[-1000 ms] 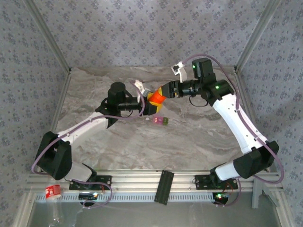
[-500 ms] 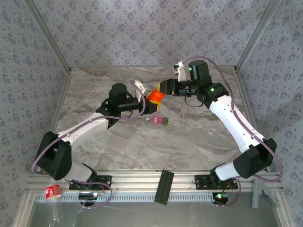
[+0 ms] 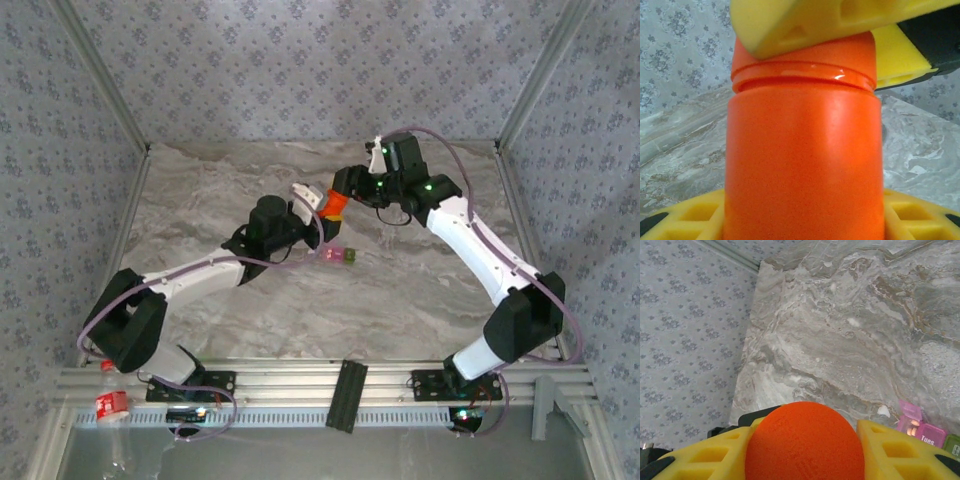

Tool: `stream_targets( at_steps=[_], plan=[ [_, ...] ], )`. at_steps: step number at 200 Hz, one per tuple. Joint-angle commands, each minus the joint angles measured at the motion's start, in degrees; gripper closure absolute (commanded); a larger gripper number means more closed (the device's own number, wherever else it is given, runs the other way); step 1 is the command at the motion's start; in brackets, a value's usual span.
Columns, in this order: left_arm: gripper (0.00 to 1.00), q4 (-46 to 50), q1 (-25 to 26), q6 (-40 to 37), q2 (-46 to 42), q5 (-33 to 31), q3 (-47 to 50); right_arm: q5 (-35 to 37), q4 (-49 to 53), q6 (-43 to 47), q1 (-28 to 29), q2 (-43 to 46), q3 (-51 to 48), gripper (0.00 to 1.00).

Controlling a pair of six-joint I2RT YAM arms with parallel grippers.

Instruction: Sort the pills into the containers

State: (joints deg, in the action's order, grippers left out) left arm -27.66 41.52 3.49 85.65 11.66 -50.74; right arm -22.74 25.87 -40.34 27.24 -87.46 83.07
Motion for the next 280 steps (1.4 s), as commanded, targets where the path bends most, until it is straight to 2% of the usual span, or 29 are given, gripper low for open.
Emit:
stream_targets(
  at_steps=[1, 13, 33, 69, 90, 108, 143, 217, 248, 280],
  plan=[
    [1.0, -8.84, 1.02, -2.06, 0.56, -4.06, -0.85, -3.85, 1.49, -4.31, -0.25, -0.06, 2.62, 0.47],
    [1.0, -8.45, 0.85, -2.46, 0.41, -3.7, -1.01, -4.53, 1.19, -3.29, -1.61, 1.34, 2.74, 0.34],
    [1.0, -7.41, -0.04, -2.76, -0.33, -0.95, -1.33, -5.27, 0.96, -1.29, -4.45, 5.0, 2.04, 0.21],
    [1.0, -6.3, -3.11, -0.81, -1.69, 9.29, -1.77, -9.1, 2.71, 3.74, -9.7, 10.79, -0.27, 0.12],
    [1.0, -4.84, -4.77, 0.47, -1.98, 16.42, -2.97, -10.84, 8.08, 9.11, -11.0, 11.37, 0.91, 0.08],
    [1.0, -1.95, -5.38, 0.31, -1.91, 20.81, -4.63, -12.26, 12.24, 12.23, -10.82, 10.76, 2.25, 0.06],
    [1.0, 1.76, -5.35, 0.06, -1.31, 26.27, -6.86, -10.75, 14.1, 12.27, -8.15, 9.56, 2.05, 0.04],
    [1.0, 3.05, -5.22, 0.34, -0.9, 27.98, -7.44, -9.53, 10.96, 9.97, -2.15, 5.18, 2.68, 0.04],
    [1.0, 3.25, -5.05, 0.25, -0.84, 28.11, -7.6, -9.21, 10.53, 9.77, -0.88, 3.32, 3.15, 0.08],
    [1.0, 3.46, -5.0, 0.29, -0.68, 28.33, -7.79, -9.58, 9.43, 9.15, -0.65, 2.56, 3.15, 0.19]
  ],
)
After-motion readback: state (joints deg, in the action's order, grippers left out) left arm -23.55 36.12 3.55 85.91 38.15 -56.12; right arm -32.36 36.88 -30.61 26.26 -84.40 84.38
